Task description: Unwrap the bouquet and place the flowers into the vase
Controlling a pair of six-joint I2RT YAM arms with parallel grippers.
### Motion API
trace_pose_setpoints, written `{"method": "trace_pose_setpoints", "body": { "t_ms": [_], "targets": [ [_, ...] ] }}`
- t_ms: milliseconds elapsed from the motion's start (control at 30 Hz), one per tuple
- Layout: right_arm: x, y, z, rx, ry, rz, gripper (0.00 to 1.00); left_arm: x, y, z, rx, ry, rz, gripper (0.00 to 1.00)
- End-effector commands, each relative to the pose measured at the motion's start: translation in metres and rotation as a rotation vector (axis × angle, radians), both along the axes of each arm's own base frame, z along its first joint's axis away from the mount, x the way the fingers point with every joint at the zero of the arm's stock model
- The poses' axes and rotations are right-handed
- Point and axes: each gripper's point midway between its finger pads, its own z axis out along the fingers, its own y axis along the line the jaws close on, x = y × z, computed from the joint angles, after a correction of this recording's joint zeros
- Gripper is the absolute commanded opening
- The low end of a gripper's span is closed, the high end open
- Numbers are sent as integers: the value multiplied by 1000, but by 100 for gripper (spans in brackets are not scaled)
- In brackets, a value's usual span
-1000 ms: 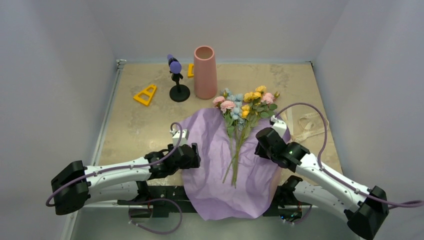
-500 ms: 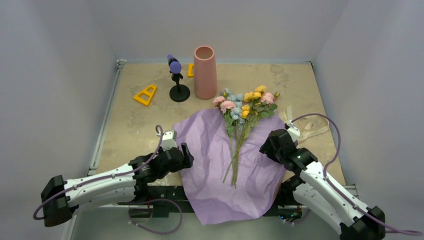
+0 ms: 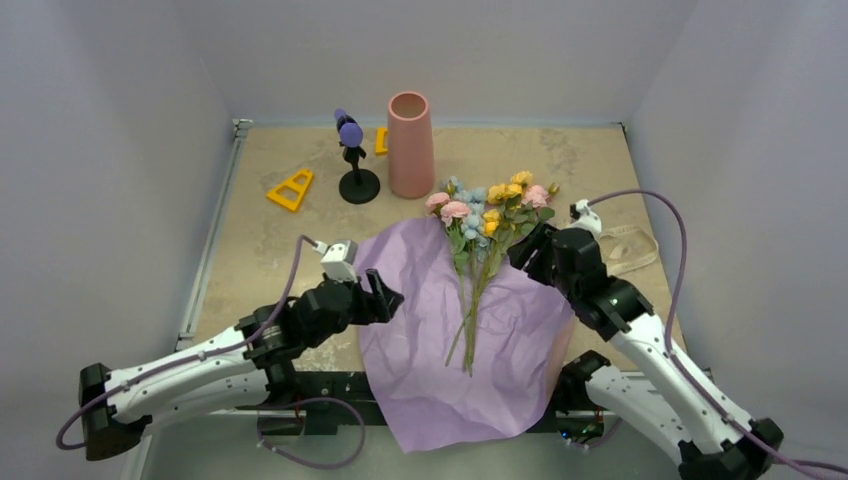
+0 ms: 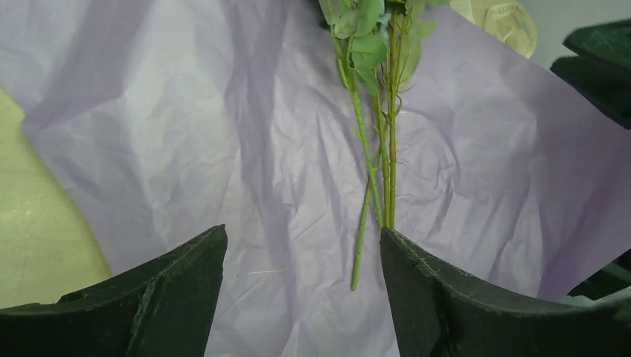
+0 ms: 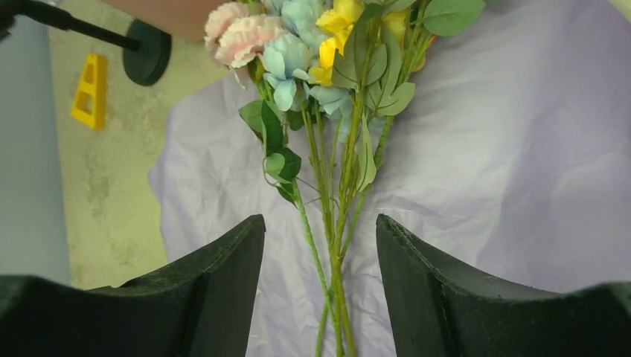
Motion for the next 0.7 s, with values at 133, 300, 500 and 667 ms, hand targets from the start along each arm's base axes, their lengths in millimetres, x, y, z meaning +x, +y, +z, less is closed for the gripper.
{"method": "trace_pose_setpoints", "body": {
  "t_ms": [133, 300, 500, 667],
  "targets": [
    [28, 25, -66, -87, 167, 58, 57, 15, -70, -18, 109, 49, -169, 76],
    [31, 19, -101, -161, 252, 26, 55, 21, -81, -53, 170, 118, -165, 74],
    [34, 7, -133, -236, 342, -19, 59, 25, -76, -94, 260, 195, -122, 74],
    [32, 1, -162, -234, 407, -58, 55, 27, -74, -113, 293, 234, -107, 74]
  ]
}}
